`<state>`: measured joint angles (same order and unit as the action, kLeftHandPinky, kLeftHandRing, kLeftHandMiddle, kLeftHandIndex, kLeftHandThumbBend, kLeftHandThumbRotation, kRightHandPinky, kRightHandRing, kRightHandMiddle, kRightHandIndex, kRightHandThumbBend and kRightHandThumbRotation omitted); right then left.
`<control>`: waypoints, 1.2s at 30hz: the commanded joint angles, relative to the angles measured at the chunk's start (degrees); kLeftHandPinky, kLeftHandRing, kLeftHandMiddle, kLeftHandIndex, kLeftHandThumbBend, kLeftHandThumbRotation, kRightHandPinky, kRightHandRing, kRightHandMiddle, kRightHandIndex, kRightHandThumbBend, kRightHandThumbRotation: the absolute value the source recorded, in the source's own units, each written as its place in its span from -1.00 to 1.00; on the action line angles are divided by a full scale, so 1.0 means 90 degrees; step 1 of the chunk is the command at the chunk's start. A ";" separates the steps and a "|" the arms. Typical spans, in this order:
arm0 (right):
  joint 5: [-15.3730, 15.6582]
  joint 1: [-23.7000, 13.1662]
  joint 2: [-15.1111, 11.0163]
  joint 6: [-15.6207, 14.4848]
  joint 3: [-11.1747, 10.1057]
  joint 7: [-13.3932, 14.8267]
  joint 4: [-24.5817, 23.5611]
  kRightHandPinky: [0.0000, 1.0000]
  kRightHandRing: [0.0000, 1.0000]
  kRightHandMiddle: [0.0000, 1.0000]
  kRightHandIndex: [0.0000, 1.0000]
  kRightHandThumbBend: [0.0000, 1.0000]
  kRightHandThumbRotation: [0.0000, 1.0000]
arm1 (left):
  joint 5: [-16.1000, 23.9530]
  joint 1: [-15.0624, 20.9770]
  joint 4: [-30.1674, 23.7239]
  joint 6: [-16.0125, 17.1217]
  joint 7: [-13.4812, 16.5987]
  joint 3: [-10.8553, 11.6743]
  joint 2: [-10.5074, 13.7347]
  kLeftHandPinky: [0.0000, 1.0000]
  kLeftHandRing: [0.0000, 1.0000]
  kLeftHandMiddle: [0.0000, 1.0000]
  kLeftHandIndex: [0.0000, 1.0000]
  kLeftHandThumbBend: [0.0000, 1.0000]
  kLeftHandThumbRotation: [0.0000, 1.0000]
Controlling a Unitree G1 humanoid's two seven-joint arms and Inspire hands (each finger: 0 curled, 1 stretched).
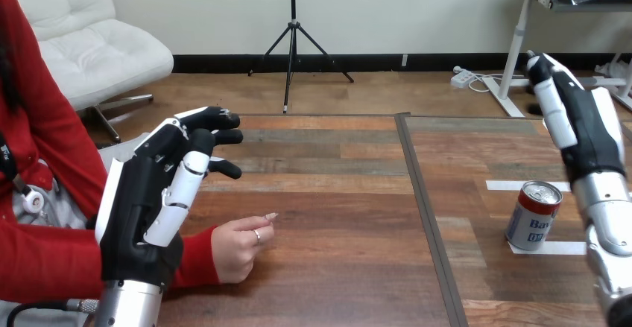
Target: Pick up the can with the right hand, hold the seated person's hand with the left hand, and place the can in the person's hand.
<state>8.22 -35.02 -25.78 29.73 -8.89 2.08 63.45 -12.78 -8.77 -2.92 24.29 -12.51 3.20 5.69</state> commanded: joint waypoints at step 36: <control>0.0417 -0.0769 -0.0486 -0.0814 0.0459 0.0411 0.0837 0.56 0.82 0.91 0.99 1.00 0.18 | 0.0048 0.0319 -0.0166 0.0052 -0.0111 0.0037 0.0016 -0.05 0.35 0.38 0.31 -0.28 -0.09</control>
<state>11.91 -36.44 -29.09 23.31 -5.19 5.59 70.66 -12.76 -8.74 -2.91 24.29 -13.39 3.24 5.68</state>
